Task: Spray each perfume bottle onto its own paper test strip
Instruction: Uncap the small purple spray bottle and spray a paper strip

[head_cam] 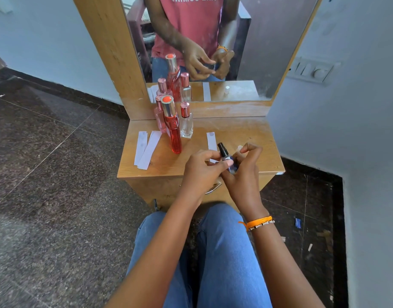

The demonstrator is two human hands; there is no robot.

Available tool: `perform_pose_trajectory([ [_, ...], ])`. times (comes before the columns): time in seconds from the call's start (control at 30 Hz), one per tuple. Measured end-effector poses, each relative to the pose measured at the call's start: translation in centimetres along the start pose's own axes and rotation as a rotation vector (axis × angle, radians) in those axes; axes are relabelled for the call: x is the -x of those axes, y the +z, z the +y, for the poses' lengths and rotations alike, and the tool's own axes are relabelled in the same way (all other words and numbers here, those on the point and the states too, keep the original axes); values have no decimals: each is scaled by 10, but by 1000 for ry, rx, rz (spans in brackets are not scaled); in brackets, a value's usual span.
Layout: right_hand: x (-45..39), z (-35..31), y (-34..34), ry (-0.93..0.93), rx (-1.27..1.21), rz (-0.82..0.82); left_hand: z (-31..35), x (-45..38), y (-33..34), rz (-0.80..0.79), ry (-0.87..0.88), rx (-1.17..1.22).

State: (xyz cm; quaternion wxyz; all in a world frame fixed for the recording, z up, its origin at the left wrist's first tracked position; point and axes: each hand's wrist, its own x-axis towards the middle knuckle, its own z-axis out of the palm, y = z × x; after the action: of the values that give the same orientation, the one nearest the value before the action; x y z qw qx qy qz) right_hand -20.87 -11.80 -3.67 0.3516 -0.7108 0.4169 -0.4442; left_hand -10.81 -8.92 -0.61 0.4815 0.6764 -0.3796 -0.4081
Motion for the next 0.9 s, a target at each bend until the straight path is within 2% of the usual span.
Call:
perform_pose_trajectory([
  [0.17, 2, -1, -13, 18, -51, -129, 0, -2, -6, 26, 81, 4],
  [0.23, 0, 1, -20, 17, -29, -40, 1, -5, -10, 51, 122, -41],
  [0.3, -10, 12, -24, -24, 115, 74, 2, -7, -12, 51, 140, -80],
  [0.33, -16, 18, -24, -39, 230, 73, 2, -8, -12, 47, 142, -98],
  [0.4, -26, 29, -22, -41, 405, -7, 2, -9, -12, 36, 146, -132],
  [0.47, -33, 32, -20, -33, 438, -61, 2, -9, -10, 20, 169, -164],
  [0.53, -38, 23, -22, -17, 354, -21, 1, -8, -9, 19, 200, -207],
  [0.63, -45, -12, -28, 88, -162, 38, 2, -7, -10, 19, 240, -258],
  [0.7, -48, -30, -31, 57, -366, 2, 3, -7, -11, 19, 263, -283],
  [0.9, -52, -35, -29, 56, -313, -170, 8, -5, -13, 18, 321, -293],
])
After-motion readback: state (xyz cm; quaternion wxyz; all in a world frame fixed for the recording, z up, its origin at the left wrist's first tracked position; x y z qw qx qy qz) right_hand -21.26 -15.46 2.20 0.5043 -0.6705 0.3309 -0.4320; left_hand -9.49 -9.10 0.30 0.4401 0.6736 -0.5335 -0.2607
